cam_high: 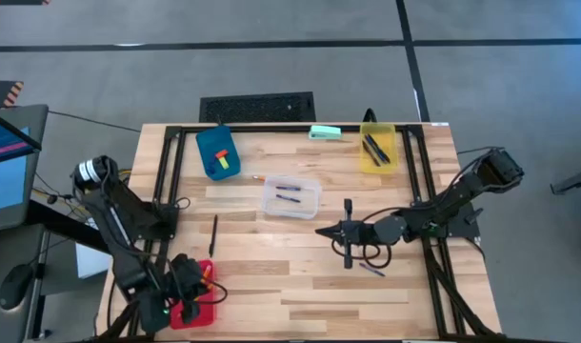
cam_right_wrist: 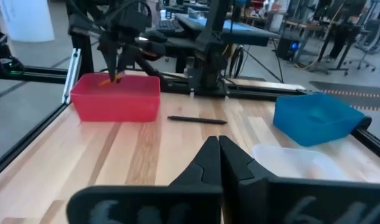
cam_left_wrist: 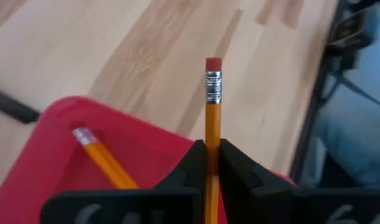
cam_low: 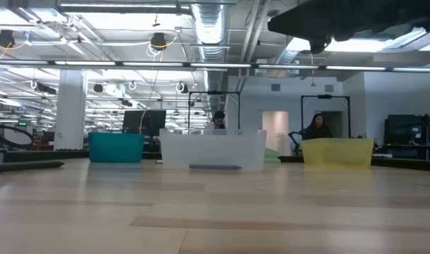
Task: Sort crayons/erasers/pens/pencils in bins
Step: Put the bottom yellow pencil into the red bin
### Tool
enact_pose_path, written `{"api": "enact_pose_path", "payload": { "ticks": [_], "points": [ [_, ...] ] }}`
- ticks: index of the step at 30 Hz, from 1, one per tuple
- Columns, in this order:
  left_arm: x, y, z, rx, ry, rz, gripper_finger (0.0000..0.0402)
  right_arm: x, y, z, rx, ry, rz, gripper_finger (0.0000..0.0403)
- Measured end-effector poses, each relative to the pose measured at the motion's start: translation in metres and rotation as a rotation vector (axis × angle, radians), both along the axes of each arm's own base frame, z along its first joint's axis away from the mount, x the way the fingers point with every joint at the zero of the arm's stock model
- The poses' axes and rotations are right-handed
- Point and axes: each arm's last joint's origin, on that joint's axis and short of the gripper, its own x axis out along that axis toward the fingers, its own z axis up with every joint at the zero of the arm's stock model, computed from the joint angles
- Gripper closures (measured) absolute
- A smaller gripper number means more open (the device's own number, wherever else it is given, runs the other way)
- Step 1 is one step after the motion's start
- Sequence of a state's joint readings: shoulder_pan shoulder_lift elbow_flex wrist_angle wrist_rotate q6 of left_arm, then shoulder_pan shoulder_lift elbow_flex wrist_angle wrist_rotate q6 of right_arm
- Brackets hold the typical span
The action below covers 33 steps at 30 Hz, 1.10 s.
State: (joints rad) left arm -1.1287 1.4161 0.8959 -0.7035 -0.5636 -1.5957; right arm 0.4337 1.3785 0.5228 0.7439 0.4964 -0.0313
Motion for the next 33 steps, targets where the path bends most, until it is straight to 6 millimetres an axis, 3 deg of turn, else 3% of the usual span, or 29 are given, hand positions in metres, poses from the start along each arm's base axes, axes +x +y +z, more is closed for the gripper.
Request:
{"api": "enact_pose_path", "payload": {
  "ticks": [23,33],
  "points": [
    [-0.003,0.006,-0.008,0.058,0.036,0.084,0.0385,0.011,-0.015,0.011,-0.066,-0.038,-0.053,0.0400],
    [-0.002,0.006,-0.008,-0.065,0.024,0.259,0.0385,0.014,-0.016,0.016,-0.107,-0.048,-0.043,0.0400]
  ]
}}
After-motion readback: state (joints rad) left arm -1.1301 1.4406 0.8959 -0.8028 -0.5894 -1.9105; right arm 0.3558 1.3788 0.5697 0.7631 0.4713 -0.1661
